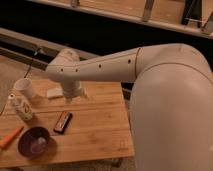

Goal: Place the white sponge in the ceramic cup

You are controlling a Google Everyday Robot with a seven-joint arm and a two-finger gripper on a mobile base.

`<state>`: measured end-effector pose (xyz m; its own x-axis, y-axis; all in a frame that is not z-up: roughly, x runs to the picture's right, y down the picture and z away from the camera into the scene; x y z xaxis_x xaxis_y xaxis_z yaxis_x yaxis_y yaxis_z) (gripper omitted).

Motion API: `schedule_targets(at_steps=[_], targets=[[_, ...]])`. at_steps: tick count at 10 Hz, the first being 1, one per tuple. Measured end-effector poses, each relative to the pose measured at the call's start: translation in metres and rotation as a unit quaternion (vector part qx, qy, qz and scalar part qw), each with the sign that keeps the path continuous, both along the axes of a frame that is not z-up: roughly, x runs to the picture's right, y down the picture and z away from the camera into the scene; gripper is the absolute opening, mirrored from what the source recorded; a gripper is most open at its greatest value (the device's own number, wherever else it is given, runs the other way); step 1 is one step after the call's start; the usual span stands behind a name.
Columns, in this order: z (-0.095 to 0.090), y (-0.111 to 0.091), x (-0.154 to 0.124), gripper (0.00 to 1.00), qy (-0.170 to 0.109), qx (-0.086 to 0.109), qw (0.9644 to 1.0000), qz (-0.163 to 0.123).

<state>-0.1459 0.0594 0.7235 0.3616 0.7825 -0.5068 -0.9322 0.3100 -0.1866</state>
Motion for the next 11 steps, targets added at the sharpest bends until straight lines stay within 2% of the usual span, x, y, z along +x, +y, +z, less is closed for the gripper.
schedule_targets(at_steps=[3, 4, 7, 9, 11], targets=[[0.017, -0.021, -0.009, 0.65, -0.021, 0.000, 0.9996, -0.020], [0.031, -0.038, -0.013, 0.65, -0.030, 0.003, 0.9991, -0.030], [0.056, -0.074, -0.016, 0.65, -0.036, 0.011, 0.9986, -0.038], [0.068, -0.089, -0.025, 0.65, -0.044, 0.014, 0.9980, -0.043], [0.079, -0.101, -0.047, 0.65, -0.084, 0.014, 0.9938, -0.071]])
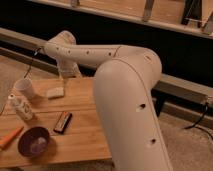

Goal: Place the white sponge in the ceramic cup

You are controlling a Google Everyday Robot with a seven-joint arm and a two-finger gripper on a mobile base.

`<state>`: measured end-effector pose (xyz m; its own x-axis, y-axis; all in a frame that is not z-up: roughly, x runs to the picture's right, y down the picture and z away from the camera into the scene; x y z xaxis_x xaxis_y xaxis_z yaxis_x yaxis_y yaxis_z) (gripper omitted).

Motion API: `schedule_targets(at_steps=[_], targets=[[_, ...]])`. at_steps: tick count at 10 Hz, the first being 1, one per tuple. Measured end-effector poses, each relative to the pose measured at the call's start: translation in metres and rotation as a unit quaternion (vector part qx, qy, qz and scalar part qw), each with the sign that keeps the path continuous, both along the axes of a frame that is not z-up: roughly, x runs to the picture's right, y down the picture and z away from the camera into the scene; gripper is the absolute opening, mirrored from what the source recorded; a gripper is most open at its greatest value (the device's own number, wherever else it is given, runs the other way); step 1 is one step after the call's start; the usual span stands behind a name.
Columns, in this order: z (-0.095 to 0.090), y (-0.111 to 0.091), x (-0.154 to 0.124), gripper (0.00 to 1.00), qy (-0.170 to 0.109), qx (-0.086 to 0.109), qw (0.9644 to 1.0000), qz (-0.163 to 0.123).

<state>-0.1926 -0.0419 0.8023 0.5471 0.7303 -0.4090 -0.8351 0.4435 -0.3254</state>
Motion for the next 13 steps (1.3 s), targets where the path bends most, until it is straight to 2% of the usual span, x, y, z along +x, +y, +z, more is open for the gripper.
schedule_targets(at_steps=[1, 2, 3, 5, 6, 11, 12, 13], targets=[[0.004, -0.004, -0.011, 0.65, -0.030, 0.000, 0.9991, -0.028], [0.006, -0.007, -0.016, 0.65, -0.045, 0.000, 0.9980, -0.044], [0.009, -0.013, -0.023, 0.65, -0.066, 0.000, 0.9954, -0.070], [0.014, -0.020, -0.025, 0.65, -0.076, -0.001, 0.9922, -0.099], [0.019, -0.026, -0.023, 0.65, -0.068, 0.000, 0.9908, -0.117], [0.020, -0.027, -0.022, 0.65, -0.065, 0.001, 0.9904, -0.122], [0.022, -0.026, -0.024, 0.65, -0.070, 0.003, 0.9893, -0.128], [0.028, -0.025, -0.024, 0.65, -0.078, 0.011, 0.9864, -0.144]])
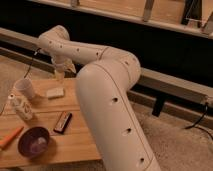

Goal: Place the white sponge in the ceramic cup

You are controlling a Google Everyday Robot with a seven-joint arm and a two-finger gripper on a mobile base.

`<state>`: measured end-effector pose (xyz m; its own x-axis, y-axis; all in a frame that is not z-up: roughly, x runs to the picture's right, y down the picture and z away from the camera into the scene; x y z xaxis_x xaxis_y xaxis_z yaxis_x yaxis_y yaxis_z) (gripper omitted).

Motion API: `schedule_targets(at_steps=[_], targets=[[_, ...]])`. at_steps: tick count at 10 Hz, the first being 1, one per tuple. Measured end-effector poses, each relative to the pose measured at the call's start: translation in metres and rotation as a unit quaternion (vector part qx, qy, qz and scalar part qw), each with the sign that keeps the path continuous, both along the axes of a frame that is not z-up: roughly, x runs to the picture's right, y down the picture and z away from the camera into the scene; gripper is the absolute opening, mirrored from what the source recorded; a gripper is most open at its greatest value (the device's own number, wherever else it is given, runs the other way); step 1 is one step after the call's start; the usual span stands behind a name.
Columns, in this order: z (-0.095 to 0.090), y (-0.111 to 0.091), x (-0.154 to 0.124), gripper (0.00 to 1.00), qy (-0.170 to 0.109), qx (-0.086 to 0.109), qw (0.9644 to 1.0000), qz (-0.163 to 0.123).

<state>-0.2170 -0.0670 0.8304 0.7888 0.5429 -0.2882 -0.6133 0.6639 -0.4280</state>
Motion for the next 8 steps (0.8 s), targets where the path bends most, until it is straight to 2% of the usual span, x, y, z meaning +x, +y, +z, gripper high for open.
schedule_targets(at_steps=[3, 8], targets=[[0.0099, 0.0017, 0.0034, 0.65, -0.023, 0.015, 0.9987, -0.044], [0.0135, -0.0002, 0.0004, 0.65, -0.061, 0.018, 0.9937, -0.092]])
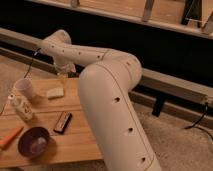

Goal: Place the white sponge in the ceramic cup

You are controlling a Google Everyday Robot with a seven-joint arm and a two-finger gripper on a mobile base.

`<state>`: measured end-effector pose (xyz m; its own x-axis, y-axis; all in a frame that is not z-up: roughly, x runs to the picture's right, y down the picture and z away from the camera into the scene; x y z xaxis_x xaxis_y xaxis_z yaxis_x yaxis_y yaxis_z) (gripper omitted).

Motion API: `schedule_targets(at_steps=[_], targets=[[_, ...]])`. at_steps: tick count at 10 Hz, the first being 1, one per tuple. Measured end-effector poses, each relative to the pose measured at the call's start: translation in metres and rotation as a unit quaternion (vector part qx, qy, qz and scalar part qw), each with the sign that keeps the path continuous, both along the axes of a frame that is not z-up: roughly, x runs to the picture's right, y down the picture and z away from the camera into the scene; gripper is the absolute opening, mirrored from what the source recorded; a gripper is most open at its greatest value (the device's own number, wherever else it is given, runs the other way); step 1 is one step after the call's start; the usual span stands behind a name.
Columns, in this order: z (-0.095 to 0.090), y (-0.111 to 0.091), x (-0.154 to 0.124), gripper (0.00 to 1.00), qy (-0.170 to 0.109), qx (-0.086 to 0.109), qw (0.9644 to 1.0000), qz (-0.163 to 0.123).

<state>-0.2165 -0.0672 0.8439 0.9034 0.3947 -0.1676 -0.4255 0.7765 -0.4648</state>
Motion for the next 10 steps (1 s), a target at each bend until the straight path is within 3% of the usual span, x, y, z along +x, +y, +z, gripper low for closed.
schedule_targets(at_steps=[10], targets=[[0.019, -0.004, -0.044, 0.65, -0.037, -0.009, 0.9976, -0.058]])
